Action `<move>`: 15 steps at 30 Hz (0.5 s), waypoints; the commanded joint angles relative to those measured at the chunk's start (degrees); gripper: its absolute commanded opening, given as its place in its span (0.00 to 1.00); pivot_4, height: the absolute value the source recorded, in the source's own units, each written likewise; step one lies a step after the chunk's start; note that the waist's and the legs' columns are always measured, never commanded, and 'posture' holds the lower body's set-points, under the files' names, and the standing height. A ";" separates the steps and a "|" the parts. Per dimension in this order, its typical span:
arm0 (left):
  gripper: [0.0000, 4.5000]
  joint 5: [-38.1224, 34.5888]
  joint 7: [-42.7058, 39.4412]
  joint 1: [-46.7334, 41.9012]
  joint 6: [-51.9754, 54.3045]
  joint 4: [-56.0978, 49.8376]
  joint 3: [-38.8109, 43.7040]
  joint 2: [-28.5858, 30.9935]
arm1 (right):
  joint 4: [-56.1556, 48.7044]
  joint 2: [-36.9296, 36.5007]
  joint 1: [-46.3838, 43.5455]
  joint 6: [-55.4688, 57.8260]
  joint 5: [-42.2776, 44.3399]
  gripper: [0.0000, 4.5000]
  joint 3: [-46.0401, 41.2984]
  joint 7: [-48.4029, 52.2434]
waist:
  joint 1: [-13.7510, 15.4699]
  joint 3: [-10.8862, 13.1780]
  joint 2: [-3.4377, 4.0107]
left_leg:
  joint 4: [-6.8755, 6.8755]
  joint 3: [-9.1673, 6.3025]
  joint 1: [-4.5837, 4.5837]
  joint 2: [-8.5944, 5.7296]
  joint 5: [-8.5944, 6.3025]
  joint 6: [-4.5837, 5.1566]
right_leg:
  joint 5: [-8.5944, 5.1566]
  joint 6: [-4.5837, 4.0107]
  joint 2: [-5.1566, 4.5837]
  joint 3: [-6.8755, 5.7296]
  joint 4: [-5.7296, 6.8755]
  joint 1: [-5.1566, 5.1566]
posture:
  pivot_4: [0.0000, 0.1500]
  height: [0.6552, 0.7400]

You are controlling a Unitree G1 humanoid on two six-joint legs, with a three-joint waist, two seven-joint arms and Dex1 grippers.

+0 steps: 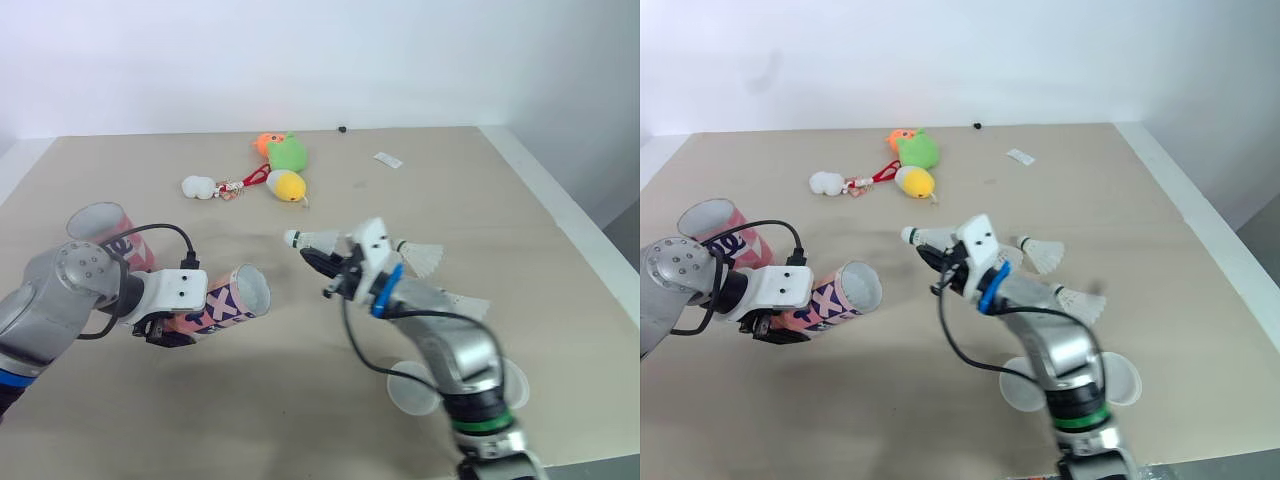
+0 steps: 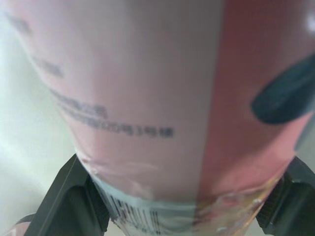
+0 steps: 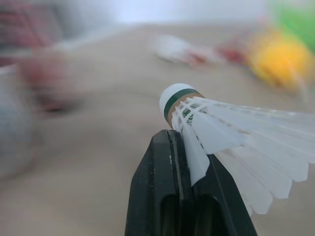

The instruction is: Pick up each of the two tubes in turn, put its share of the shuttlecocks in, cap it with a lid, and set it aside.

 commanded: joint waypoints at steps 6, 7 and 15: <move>0.66 -0.86 -0.18 -1.03 0.83 0.03 -0.53 -1.11 | -10.00 -8.14 -3.79 2.75 4.56 0.01 5.29 9.42 | 0.23 -0.01 -0.03 | -0.01 -0.04 0.06 0.11 0.00 0.01 | 0.00 -0.24 0.21 -0.01 0.01 -0.02 | 1.00 1.00; 0.66 -0.70 -0.14 -1.30 0.91 0.07 -0.75 -1.34 | -8.55 -7.55 -5.02 1.16 1.88 0.01 8.27 9.45 | 0.22 -0.01 -0.03 | 0.00 -0.05 0.06 0.10 0.00 0.02 | 0.02 -0.27 0.23 0.00 0.02 -0.03 | 1.00 1.00; 0.66 -0.40 -0.14 -1.87 1.14 0.12 -1.21 -1.85 | -3.23 -4.45 -10.50 -2.64 -4.90 0.23 15.86 10.32 | 0.33 0.01 -0.09 | 0.15 -0.05 -0.04 0.13 0.00 0.02 | 0.06 -0.29 0.32 0.11 0.02 -0.07 | 1.00 1.00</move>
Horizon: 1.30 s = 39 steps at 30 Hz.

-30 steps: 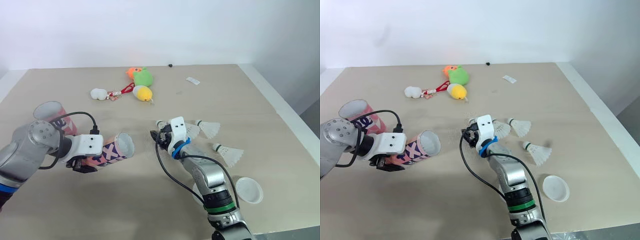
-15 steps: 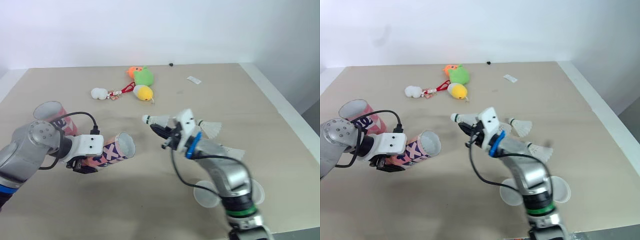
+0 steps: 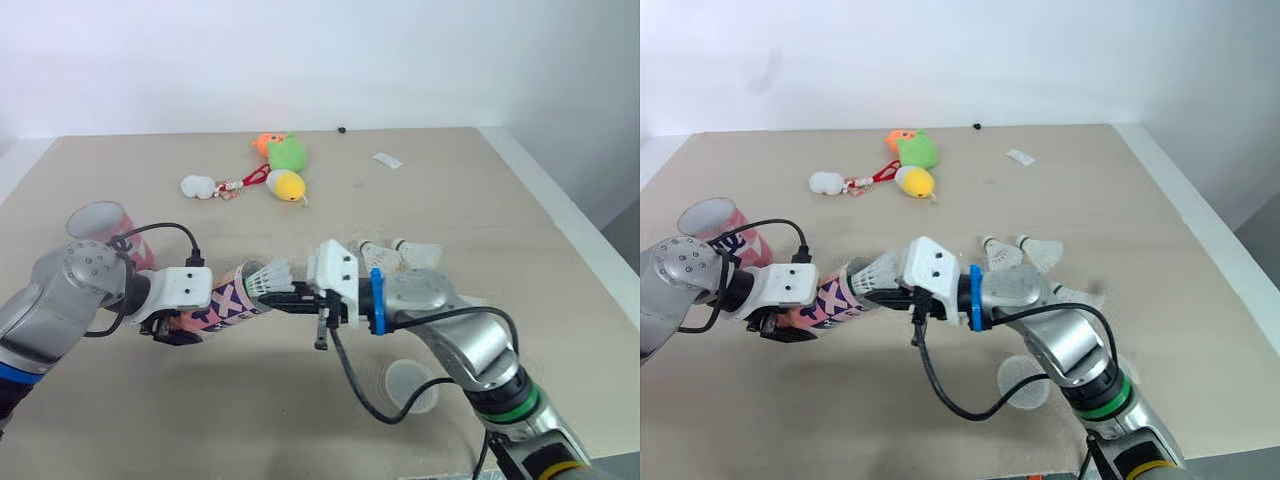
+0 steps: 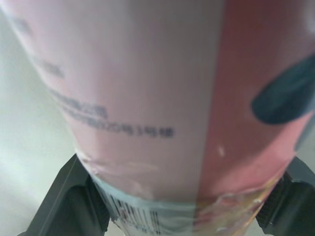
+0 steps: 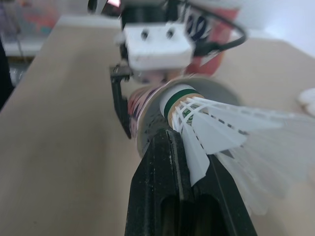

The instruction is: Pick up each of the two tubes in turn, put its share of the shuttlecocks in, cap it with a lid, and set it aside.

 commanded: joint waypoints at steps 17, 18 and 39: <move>0.66 -0.09 0.64 -0.57 0.60 -0.30 -1.12 -1.06 | 12.37 -2.99 -13.97 -1.77 -2.28 0.01 0.90 11.57 | 0.01 0.00 0.00 | 0.01 0.11 0.04 0.00 0.01 0.02 | 0.03 -0.09 0.04 0.04 0.01 -0.01 | 1.00 1.00; 0.66 -0.10 0.67 -0.60 0.58 -0.28 -1.15 -1.13 | 13.83 -1.63 -14.65 -2.76 -3.85 0.01 2.82 11.62 | 0.01 0.00 0.00 | -0.01 0.13 0.05 0.01 0.01 0.02 | 0.03 -0.08 0.06 0.04 0.02 -0.03 | 1.00 1.00; 0.66 -0.71 2.61 2.06 0.63 -1.69 0.53 -1.35 | 10.50 -1.15 -17.41 -1.03 -3.53 0.01 -3.04 18.93 | 0.24 -0.01 -0.03 | 0.04 0.14 0.04 0.06 0.06 -0.04 | 0.15 -0.03 0.08 0.18 0.07 -0.02 | 1.00 1.00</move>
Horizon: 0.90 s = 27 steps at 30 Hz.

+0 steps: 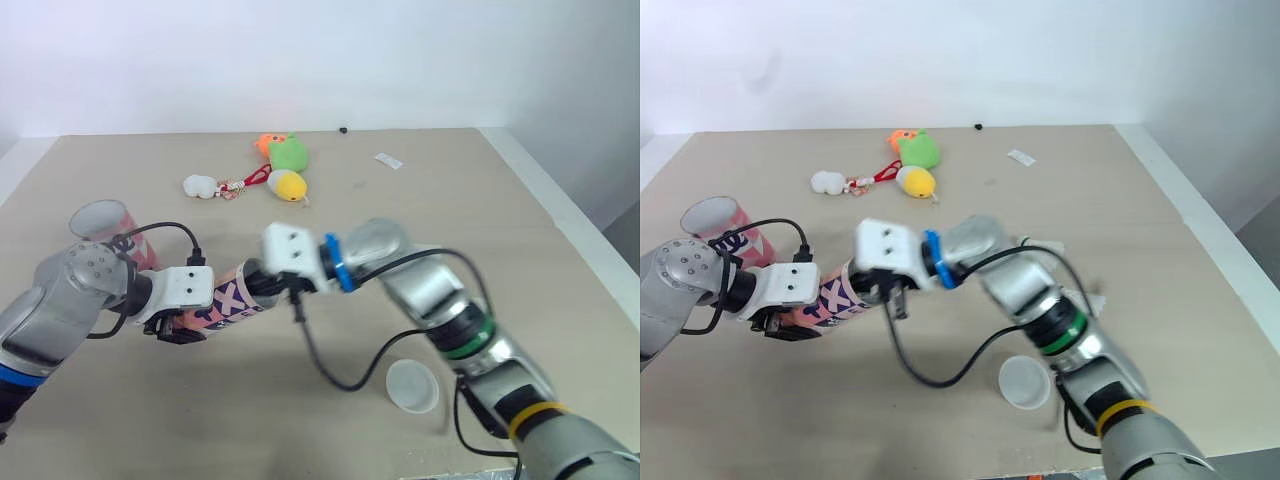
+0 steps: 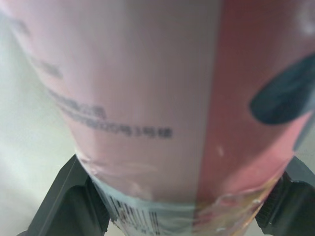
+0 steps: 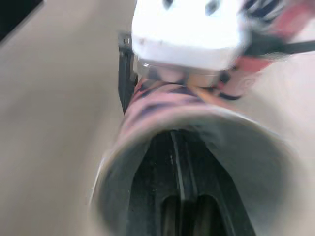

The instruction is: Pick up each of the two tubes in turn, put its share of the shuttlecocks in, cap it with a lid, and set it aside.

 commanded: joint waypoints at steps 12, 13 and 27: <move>0.66 -8.71 9.70 -1.98 -4.22 0.47 5.97 -15.92 | -14.17 -27.76 12.71 15.52 20.07 0.30 -25.06 10.01 | 0.19 0.14 -0.12 | 0.05 -0.05 -0.26 -0.18 -0.04 0.06 | 0.15 -0.06 -0.19 -0.08 -0.15 -0.03 | 1.00 1.00; 0.66 -10.37 11.47 -1.64 -4.56 0.57 6.88 -18.92 | -14.56 -31.03 15.52 14.44 19.50 0.42 -25.53 11.46 | 0.13 0.14 -0.13 | 0.05 -0.10 -0.28 -0.24 -0.06 0.11 | 0.16 0.02 -0.23 -0.07 -0.16 -0.03 | 1.00 1.00; 0.66 -8.15 26.32 14.55 -30.51 14.65 4.61 -41.56 | -18.72 -40.87 35.84 0.25 7.36 0.98 -20.99 8.86 | -0.44 0.16 -0.14 | 0.05 -0.49 0.09 -0.41 -0.29 0.48 | 0.08 0.41 0.08 0.59 -0.14 0.06 | 1.00 1.00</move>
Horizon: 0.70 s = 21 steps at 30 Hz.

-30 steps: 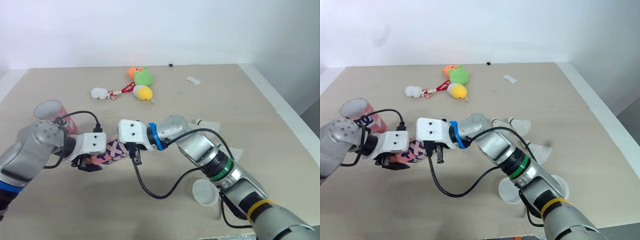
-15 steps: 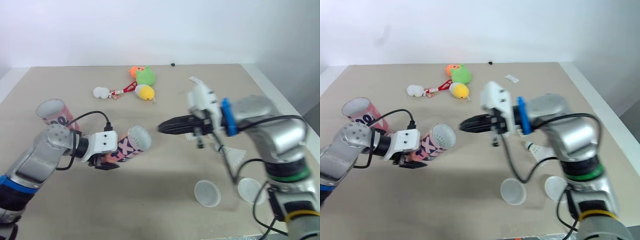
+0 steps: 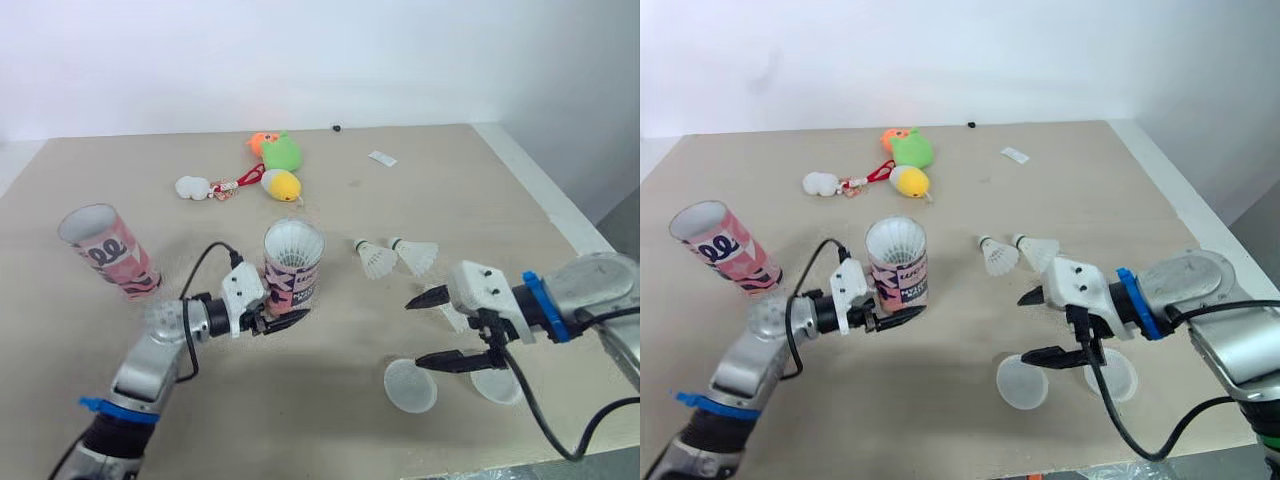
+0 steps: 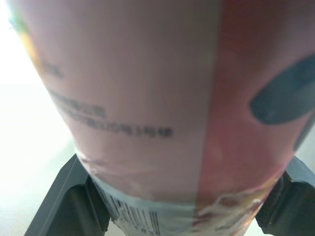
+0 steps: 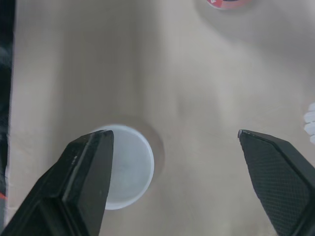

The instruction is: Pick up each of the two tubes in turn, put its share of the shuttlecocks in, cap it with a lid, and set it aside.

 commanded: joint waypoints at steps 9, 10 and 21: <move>0.66 2.28 3.43 3.16 -10.03 11.54 -1.88 -2.43 | 3.09 4.16 1.98 -6.34 -10.83 0.98 9.07 -5.46 | 0.20 -0.09 0.11 | 0.10 0.05 0.26 -0.16 0.21 -0.04 | 0.20 -0.15 -0.10 0.16 -0.01 0.20 | 1.00 1.00; 0.66 2.01 3.53 3.25 -10.00 11.73 -1.83 -2.55 | 3.62 4.25 2.02 -7.15 -12.19 0.98 10.00 -5.75 | 0.19 -0.10 0.12 | 0.10 0.04 0.31 -0.16 0.21 -0.04 | 0.20 -0.16 -0.10 0.16 -0.01 0.24 | 1.00 1.00; 0.66 2.06 3.89 2.52 -9.64 12.32 -2.62 -2.53 | 7.89 5.76 1.59 -9.61 -15.03 0.05 12.00 -5.64 | 0.19 -0.23 0.14 | 0.01 -0.02 0.93 -0.16 0.21 -0.06 | 0.16 -0.26 -0.08 0.14 -0.02 0.77 | 1.00 1.00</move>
